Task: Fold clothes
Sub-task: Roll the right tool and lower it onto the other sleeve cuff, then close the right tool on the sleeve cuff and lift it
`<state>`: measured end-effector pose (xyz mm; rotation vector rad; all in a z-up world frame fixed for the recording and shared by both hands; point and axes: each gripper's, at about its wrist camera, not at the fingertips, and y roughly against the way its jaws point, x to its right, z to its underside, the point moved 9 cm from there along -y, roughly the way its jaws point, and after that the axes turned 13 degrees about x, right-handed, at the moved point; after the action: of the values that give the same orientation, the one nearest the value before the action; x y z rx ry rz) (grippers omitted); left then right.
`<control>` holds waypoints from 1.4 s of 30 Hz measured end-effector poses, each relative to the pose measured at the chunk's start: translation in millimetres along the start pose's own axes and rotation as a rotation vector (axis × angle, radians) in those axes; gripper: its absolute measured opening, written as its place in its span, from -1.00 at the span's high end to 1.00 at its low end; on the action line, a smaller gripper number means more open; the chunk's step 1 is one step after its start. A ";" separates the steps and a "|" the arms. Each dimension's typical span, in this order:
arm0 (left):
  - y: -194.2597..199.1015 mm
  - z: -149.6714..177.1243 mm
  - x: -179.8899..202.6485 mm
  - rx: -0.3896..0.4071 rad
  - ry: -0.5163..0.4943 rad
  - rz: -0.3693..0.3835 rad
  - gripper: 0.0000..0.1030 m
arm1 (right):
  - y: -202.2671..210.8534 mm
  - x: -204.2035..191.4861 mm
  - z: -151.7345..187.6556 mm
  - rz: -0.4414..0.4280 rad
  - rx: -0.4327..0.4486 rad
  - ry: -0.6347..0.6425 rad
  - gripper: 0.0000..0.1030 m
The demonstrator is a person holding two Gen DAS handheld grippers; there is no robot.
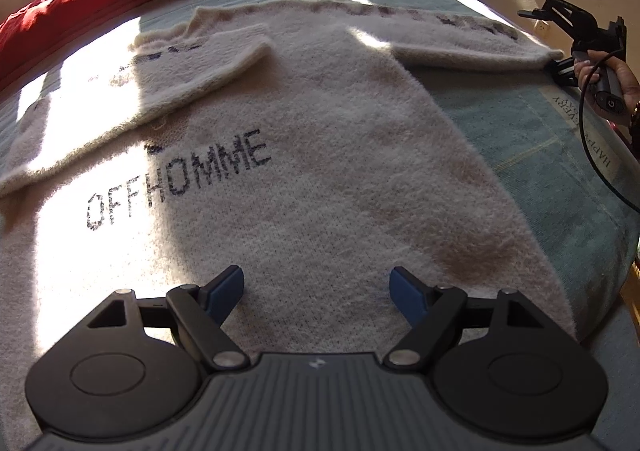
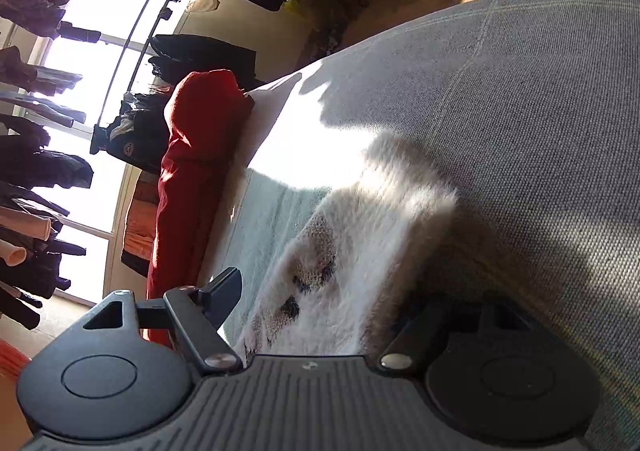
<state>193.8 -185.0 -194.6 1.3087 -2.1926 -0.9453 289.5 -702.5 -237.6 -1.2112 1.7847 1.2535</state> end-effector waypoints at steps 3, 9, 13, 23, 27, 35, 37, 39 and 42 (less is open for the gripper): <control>-1.8 -0.7 1.2 0.001 0.003 0.005 -0.56 | 9.9 -1.5 12.7 -0.022 -0.028 0.013 -0.51; -4.5 -2.0 0.9 0.006 0.009 0.006 -0.56 | -3.8 -1.3 9.2 -0.003 -0.026 0.051 -0.41; -3.8 -1.5 -1.4 0.008 0.018 0.005 -0.56 | -9.8 3.9 7.1 0.046 -0.037 0.092 0.04; 4.4 -2.6 -5.4 0.028 0.031 0.009 -0.56 | -5.9 -5.4 8.9 0.150 -0.048 0.197 0.77; 13.3 -4.9 -12.0 0.045 0.049 0.010 -0.56 | -2.5 -35.3 9.2 0.161 -0.054 0.296 0.78; 35.1 -4.7 -26.2 0.071 0.049 0.021 -0.56 | 9.6 -106.9 25.2 0.131 -0.059 0.436 0.78; 42.1 -2.6 -30.7 0.078 0.050 0.026 -0.56 | 11.7 -126.1 33.2 0.117 -0.062 0.461 0.78; 49.6 -1.2 -35.6 0.090 0.050 0.024 -0.56 | 14.9 -144.5 42.7 0.107 -0.066 0.491 0.78; 62.1 1.5 -44.1 0.111 0.056 0.025 -0.56 | 19.9 -172.3 59.1 0.083 -0.071 0.523 0.78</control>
<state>176.4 -125.3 -150.7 1.3370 -2.2417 -0.7778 335.1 -589.1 -101.1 -1.6311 2.1895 1.1182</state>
